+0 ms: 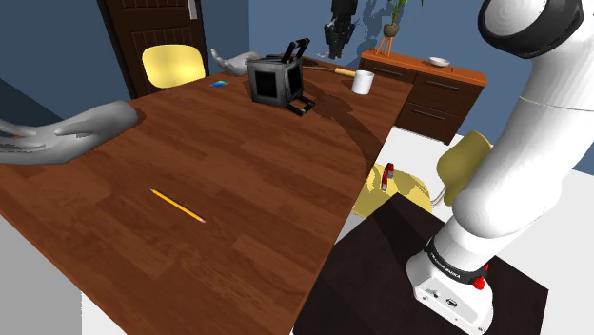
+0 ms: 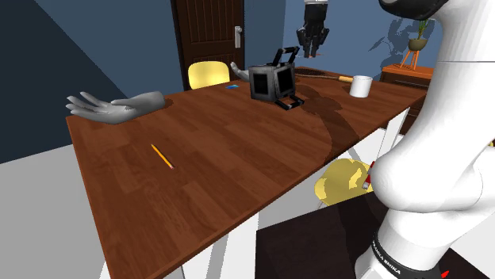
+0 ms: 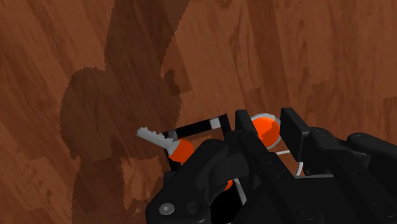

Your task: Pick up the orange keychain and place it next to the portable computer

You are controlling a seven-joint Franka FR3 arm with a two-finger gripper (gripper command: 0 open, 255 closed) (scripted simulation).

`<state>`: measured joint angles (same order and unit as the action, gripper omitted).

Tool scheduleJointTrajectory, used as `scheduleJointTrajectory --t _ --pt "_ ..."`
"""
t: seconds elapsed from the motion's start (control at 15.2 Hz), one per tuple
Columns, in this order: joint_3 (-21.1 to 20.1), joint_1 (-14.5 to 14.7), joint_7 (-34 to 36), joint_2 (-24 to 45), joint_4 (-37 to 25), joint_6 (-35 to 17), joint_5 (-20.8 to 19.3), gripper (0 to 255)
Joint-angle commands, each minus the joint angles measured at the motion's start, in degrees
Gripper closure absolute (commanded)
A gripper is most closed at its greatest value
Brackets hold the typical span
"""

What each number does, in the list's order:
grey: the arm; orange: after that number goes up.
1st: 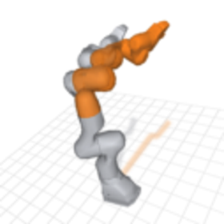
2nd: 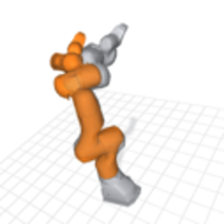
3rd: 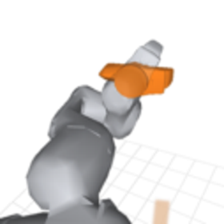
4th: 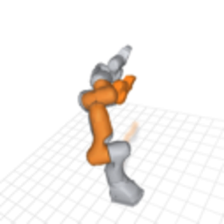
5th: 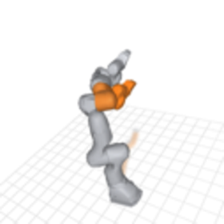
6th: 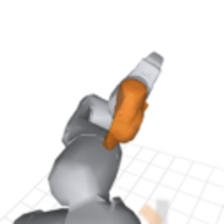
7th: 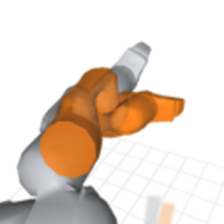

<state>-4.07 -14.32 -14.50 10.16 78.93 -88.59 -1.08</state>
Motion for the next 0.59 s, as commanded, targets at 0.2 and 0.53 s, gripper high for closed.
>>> scheduleJointTrajectory --t 0.2,0.53 --pt "0.04 -0.1 -0.06 -1.04 5.27 -4.26 0.08 255" --pt "0.06 -0.15 -0.05 -1.67 9.99 -8.35 0.12 255"
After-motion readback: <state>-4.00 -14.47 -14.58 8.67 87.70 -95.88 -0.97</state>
